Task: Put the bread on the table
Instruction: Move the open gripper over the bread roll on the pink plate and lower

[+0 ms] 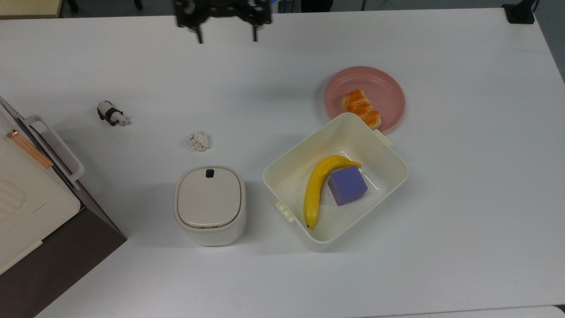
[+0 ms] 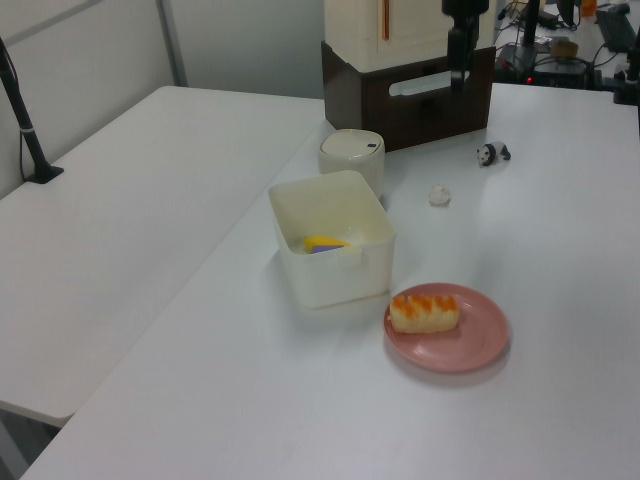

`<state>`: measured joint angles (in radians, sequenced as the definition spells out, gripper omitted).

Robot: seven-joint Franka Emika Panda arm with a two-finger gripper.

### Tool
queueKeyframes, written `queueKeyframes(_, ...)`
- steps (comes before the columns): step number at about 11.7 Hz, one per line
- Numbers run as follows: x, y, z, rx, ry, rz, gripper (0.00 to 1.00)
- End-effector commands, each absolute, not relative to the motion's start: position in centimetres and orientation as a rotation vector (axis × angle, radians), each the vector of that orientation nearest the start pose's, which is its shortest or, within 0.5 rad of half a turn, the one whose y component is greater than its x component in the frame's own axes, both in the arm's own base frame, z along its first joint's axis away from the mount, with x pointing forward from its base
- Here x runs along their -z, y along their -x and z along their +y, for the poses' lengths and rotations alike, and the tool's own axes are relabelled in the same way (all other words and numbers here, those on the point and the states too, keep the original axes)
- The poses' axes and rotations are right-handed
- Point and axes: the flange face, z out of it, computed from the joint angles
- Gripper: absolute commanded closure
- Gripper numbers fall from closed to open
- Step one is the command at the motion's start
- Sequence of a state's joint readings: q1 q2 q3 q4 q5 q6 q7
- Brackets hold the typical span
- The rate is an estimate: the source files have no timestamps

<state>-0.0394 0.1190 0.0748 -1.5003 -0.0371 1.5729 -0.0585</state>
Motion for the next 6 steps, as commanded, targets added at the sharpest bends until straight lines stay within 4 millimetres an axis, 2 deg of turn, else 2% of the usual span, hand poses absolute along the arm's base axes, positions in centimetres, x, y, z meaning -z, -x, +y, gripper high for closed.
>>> queueKeyframes(1,-54.0,-56.6,9.0,-0.064,3.196,-0.386,0.0)
queueKeyframes(4,-46.9,-55.7,15.5,-0.021,3.256,-0.512,0.0)
queueKeyframes(5,-44.7,-55.2,17.6,-0.056,3.273,-0.574,0.0)
queueKeyframes(6,-43.5,-54.8,19.4,-0.071,3.291,-0.59,0.0)
